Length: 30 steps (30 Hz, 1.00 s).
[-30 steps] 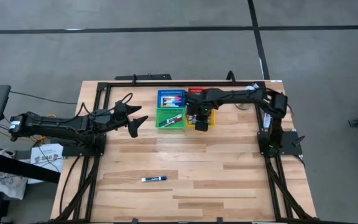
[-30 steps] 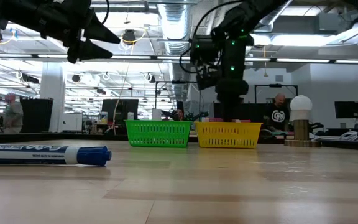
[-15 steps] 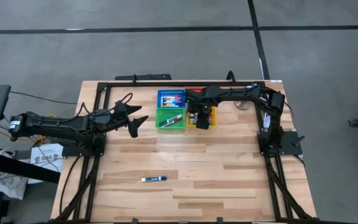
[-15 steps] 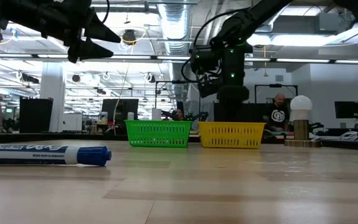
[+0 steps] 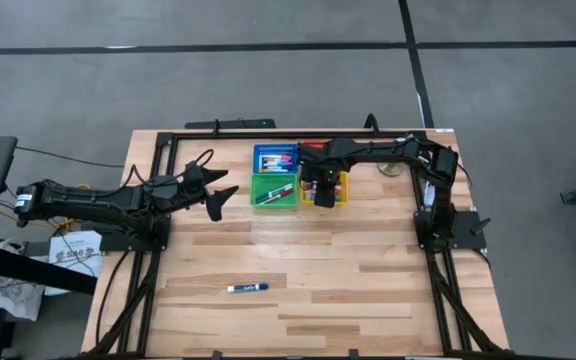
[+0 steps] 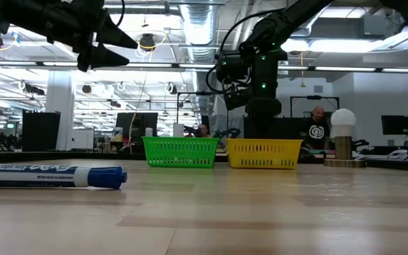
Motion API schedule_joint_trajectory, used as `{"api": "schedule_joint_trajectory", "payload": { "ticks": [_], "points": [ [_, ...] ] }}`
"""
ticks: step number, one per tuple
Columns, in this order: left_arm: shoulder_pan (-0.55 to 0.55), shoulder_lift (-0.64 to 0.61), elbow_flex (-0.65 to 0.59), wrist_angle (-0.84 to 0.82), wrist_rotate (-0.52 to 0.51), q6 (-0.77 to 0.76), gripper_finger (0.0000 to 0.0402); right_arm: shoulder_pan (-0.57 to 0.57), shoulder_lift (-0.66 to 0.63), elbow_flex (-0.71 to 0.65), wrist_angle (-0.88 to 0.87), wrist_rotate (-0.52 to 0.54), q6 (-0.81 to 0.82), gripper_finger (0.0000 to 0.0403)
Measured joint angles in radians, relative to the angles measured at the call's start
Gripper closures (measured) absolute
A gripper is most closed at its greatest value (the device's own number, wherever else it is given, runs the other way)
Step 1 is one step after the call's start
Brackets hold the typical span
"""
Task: Pick & Place Markers
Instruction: Put the large blue marker into the yellow bin
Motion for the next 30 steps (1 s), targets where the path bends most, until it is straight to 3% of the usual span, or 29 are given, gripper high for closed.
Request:
{"api": "schedule_joint_trajectory", "payload": {
  "ticks": [5, 17, 22, 30],
  "points": [
    [0.000, 0.000, 0.000, 0.001, 0.000, 0.000, 0.0098, 0.005, 0.000, 0.039, -0.032, -0.002, 0.012, 0.0269],
    [0.000, 0.000, 0.000, 0.002, 0.000, 0.000, 0.0098, 0.119, -0.031, 0.299, -0.217, -0.001, 0.061, 0.0275],
    [-0.002, 0.000, 0.000, 0.002, 0.056, 0.000, 0.0098, 0.156, -0.159, 0.303, -0.241, 0.000, 0.123, 0.0276],
    [-0.049, 0.002, 0.003, 0.055, 0.253, -0.045, 0.0098, 0.155, -0.471, 0.185, -0.221, 0.007, 0.233, 0.0275]
  ]
}}
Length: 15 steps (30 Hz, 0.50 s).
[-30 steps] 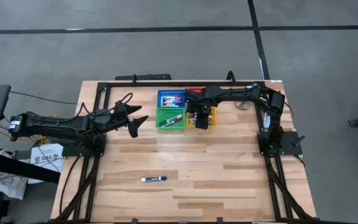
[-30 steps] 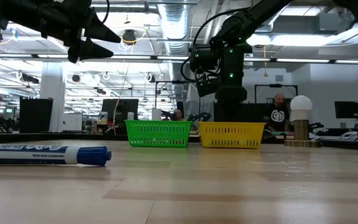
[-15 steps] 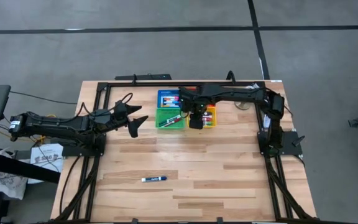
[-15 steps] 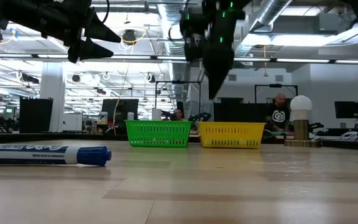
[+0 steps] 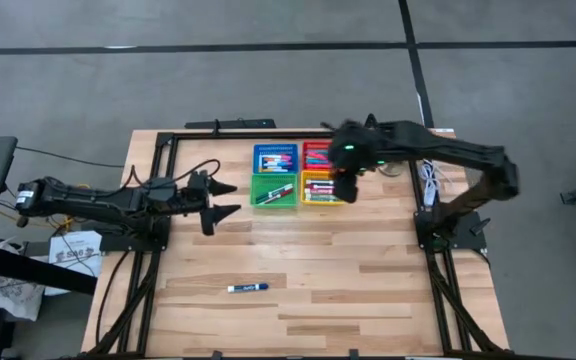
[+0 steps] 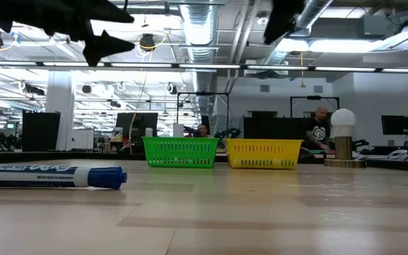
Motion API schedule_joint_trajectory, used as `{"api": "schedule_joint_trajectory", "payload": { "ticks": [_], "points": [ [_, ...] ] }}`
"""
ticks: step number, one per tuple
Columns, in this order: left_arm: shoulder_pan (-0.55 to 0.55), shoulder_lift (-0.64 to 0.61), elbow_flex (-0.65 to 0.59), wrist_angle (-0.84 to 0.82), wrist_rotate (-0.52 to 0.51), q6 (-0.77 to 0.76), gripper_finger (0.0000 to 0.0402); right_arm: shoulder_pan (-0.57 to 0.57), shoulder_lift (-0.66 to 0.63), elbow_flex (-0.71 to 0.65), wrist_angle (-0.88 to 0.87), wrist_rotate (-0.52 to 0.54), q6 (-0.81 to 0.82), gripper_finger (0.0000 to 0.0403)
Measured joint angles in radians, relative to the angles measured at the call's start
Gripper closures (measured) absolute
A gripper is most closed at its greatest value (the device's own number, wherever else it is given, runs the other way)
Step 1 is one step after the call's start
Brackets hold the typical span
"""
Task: Pick & Place Markers
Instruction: Put the large blue marker into the yellow bin
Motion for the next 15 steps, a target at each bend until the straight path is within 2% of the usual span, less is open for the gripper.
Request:
{"api": "schedule_joint_trajectory", "payload": {
  "ticks": [7, 10, 15],
  "points": [
    [-0.104, 0.093, 0.111, 0.001, 0.004, -0.033, 0.0098, 0.015, -0.323, -0.266, 0.192, -0.002, 0.114, 0.0278],
    [-0.141, 0.193, 0.194, -0.008, 0.004, -0.032, 0.0100, 0.026, -0.451, -0.383, 0.276, -0.003, 0.164, 0.0278],
    [-0.172, 0.387, 0.359, -0.144, 0.044, -0.044, 0.0101, 0.067, -0.619, -0.531, 0.356, -0.003, 0.242, 0.0278]
  ]
}}
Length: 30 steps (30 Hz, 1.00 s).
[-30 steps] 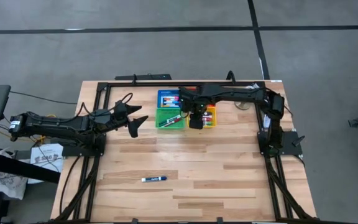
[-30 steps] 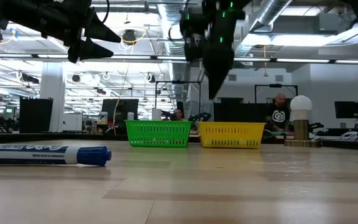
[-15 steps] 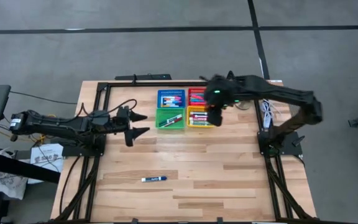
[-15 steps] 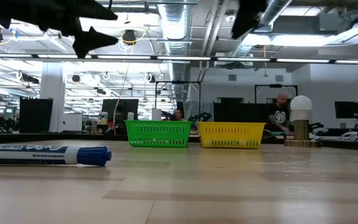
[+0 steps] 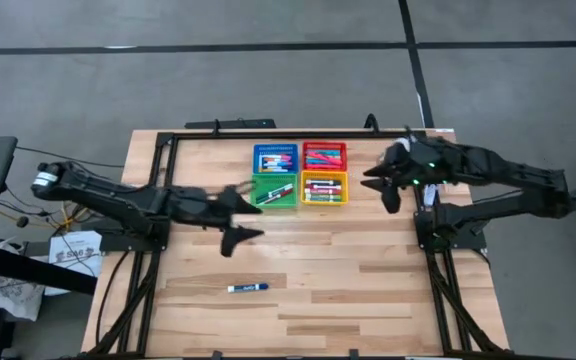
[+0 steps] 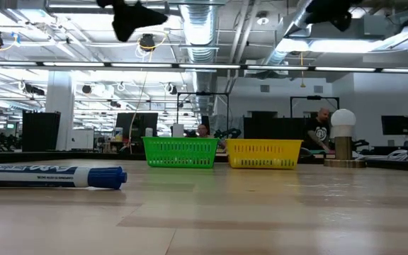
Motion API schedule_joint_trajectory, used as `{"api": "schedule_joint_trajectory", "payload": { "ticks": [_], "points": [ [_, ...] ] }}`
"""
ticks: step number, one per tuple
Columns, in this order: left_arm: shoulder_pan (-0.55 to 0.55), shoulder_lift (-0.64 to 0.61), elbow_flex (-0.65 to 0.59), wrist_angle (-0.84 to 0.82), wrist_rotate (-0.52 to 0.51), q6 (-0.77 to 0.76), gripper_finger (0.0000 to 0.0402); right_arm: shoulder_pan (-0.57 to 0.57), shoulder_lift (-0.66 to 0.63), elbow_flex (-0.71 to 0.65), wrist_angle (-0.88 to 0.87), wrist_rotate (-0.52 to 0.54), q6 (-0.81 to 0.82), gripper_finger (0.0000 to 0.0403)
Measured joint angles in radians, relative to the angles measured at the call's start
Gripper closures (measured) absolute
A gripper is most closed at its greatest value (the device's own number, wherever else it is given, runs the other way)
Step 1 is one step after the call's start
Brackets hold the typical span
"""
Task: Pick & Place Markers
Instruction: Put the large blue marker into the yellow bin
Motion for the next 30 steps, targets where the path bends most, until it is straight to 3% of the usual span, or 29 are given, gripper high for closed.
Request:
{"api": "schedule_joint_trajectory", "payload": {
  "ticks": [7, 13, 20, 30],
  "points": [
    [-0.005, 0.214, 0.179, -0.245, 0.171, -0.159, 0.0101, 0.069, -0.156, -0.149, 0.111, -0.003, 0.043, 0.0278],
    [-0.062, 0.301, 0.210, -0.330, 0.358, -0.347, 0.0101, 0.103, -0.207, -0.199, 0.121, 0.000, 0.068, 0.0278],
    [-0.174, 0.357, 0.210, -0.344, 0.348, -0.463, 0.0101, 0.113, -0.206, -0.217, 0.128, 0.000, 0.067, 0.0278],
    [-0.242, 0.528, 0.210, -0.399, 0.319, -0.433, 0.0101, 0.112, -0.201, -0.217, 0.127, 0.001, 0.052, 0.0278]
  ]
}}
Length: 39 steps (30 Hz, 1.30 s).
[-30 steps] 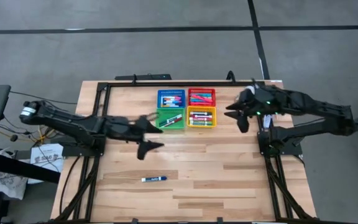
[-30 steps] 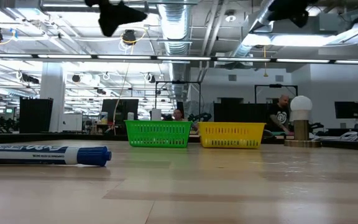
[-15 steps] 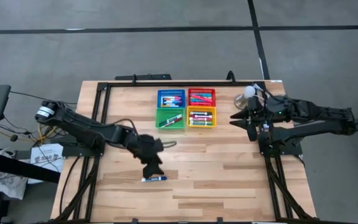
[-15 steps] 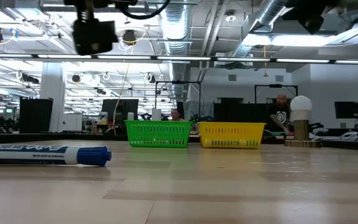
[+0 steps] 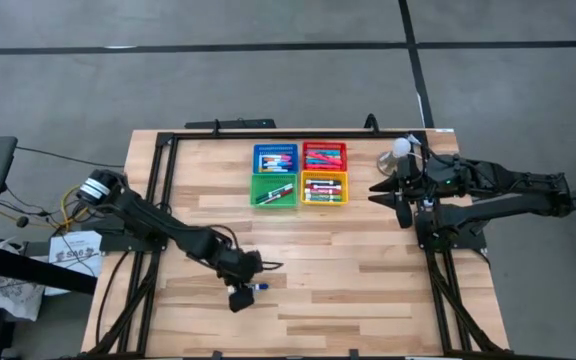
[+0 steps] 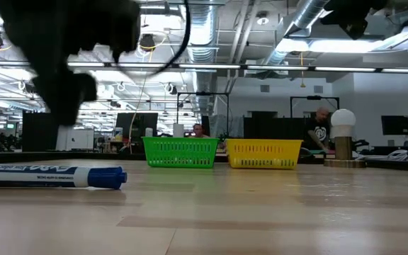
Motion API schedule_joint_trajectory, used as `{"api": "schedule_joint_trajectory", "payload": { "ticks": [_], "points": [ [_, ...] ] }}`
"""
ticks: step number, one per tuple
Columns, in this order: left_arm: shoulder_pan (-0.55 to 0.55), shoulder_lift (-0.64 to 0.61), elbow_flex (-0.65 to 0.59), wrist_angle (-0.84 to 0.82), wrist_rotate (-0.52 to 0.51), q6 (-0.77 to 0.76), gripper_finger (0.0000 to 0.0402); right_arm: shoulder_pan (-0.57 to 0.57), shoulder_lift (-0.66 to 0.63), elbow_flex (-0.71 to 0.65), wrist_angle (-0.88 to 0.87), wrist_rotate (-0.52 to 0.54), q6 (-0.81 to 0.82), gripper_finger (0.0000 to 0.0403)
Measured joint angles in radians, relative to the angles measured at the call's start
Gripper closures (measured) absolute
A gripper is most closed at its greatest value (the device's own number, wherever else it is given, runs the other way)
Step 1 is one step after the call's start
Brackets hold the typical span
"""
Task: Pick & Place Markers
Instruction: Put the large blue marker into the yellow bin
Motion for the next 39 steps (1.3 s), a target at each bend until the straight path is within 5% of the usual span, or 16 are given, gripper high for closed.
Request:
{"api": "schedule_joint_trajectory", "payload": {
  "ticks": [8, 30, 39],
  "points": [
    [-0.001, 0.045, 0.000, -0.192, -0.042, -0.025, 0.0101, 0.000, 0.000, 0.000, 0.000, -0.001, -0.002, 0.0278],
    [-0.082, 0.045, -0.063, -0.188, -0.267, 0.004, 0.0101, 0.000, 0.000, 0.000, 0.000, 0.000, -0.003, 0.0278],
    [-0.082, 0.044, -0.101, -0.171, -0.235, 0.002, 0.0101, 0.000, 0.000, 0.000, 0.000, 0.000, -0.003, 0.0278]
  ]
}}
